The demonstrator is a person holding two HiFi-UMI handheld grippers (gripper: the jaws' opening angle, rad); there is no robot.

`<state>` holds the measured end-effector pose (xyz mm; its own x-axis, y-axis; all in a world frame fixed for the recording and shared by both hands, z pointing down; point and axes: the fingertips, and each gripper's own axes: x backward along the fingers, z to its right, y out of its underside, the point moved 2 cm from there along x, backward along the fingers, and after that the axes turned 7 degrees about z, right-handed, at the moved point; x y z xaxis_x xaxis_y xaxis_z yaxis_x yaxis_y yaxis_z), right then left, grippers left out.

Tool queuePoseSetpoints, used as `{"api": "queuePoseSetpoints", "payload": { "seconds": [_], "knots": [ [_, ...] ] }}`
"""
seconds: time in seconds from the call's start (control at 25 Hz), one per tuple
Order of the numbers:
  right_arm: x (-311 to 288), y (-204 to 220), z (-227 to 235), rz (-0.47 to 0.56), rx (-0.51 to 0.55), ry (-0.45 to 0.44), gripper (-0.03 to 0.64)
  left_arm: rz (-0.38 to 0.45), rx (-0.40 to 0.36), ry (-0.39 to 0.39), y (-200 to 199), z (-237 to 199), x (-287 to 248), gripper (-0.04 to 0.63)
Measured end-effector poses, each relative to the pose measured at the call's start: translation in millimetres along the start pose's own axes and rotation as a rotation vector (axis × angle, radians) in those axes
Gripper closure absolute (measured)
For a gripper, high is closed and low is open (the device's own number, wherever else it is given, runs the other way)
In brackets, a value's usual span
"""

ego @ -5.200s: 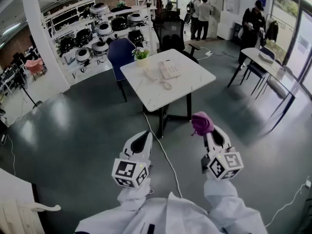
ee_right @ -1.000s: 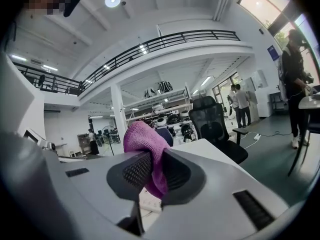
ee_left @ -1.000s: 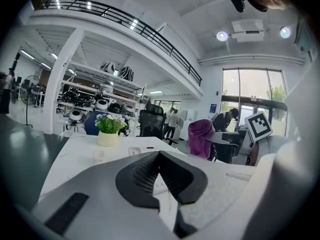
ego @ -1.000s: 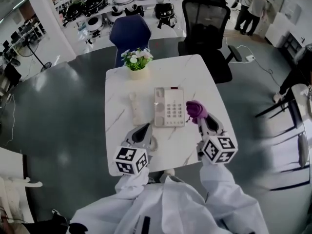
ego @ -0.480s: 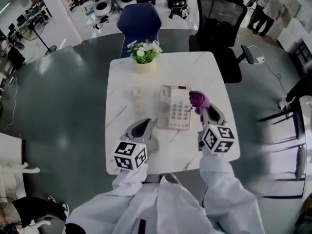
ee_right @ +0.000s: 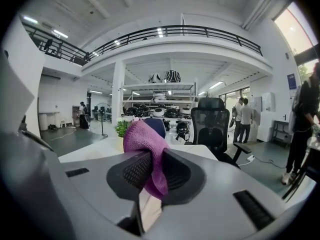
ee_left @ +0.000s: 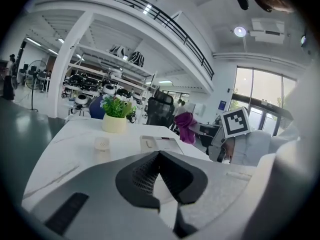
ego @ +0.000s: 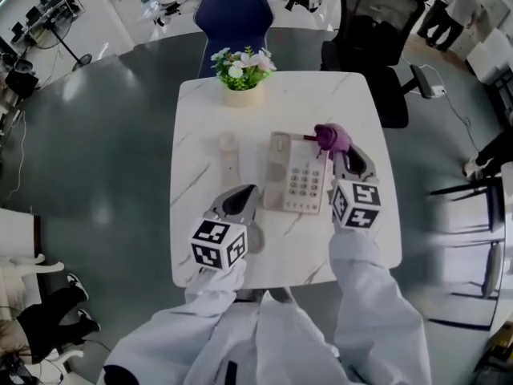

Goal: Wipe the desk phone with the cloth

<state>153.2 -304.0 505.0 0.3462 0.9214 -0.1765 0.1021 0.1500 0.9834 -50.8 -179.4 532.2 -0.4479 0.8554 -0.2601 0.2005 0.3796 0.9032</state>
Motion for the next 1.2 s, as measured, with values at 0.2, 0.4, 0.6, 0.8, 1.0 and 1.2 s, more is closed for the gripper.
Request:
{"api": "queuePoseSetpoints", "payload": {
  "seconds": [0.2,0.4,0.6,0.8,1.0,1.2],
  "knots": [
    [-25.9,10.2,-7.1,-0.033,0.072,-0.03,0.579,-0.021,0.015,-0.006,6.3,-7.7,-9.9,0.597],
    [-39.4,22.7,-13.0,-0.081,0.105,-0.066,0.58,-0.032,0.022,-0.007,9.6,-12.0,-17.7,0.597],
    [-44.1,35.2,-19.6,-0.122,0.13,-0.112,0.58,-0.041,0.03,-0.002,13.4,-11.0,-23.2,0.597],
    [-41.2,45.6,-25.6,-0.159,0.134,-0.146,0.58,-0.049,0.029,0.007,16.1,-6.4,-25.6,0.597],
    [-39.2,52.2,-28.9,-0.195,0.131,-0.174,0.58,-0.052,0.026,0.012,17.6,-0.6,-25.7,0.597],
    [-36.3,61.8,-32.0,-0.256,0.12,-0.203,0.58,-0.049,0.024,0.017,18.2,2.9,-24.9,0.597]
  ]
}}
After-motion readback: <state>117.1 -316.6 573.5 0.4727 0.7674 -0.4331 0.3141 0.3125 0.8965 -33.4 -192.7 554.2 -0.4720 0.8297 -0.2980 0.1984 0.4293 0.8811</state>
